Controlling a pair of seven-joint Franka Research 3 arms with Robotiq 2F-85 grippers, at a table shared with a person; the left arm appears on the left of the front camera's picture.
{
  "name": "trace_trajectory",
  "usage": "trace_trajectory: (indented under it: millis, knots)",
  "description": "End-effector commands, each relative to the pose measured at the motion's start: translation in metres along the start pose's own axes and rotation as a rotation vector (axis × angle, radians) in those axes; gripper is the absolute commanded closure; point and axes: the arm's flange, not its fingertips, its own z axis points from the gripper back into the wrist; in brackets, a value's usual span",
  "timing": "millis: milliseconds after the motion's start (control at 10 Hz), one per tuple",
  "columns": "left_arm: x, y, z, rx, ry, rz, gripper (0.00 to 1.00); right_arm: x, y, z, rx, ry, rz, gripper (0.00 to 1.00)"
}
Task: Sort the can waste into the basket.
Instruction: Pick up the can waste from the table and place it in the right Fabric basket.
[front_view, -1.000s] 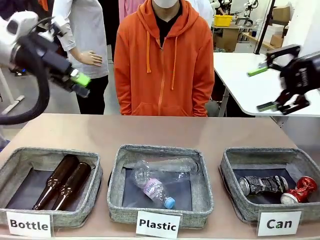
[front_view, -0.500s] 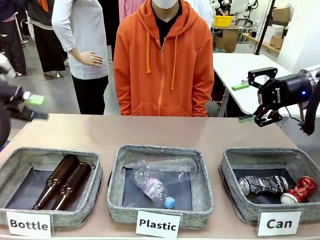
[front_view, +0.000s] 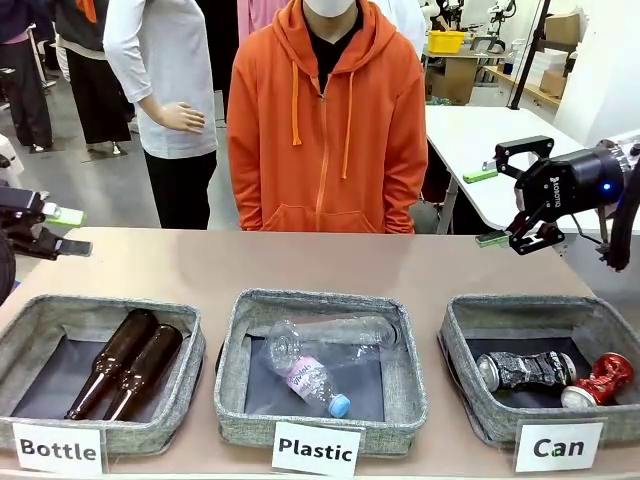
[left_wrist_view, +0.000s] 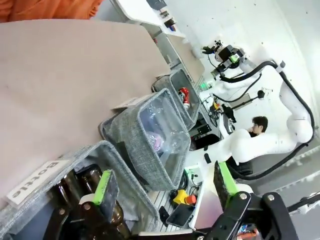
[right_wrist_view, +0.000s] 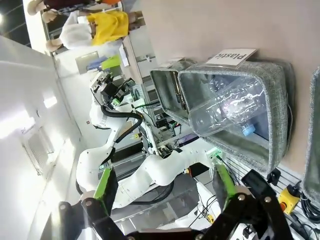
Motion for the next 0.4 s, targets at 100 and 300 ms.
trace_trajectory:
  millis: [100, 300]
  knots:
    - [0.0015, -0.001, 0.0011, -0.012, 0.0, 0.005, 0.0, -0.0037, 0.002, -0.0008, 0.018, 0.006, -0.006, 0.0]
    - [0.0015, -0.001, 0.0011, -0.012, 0.0, 0.005, 0.0, -0.0037, 0.002, -0.0008, 0.018, 0.006, -0.006, 0.0]
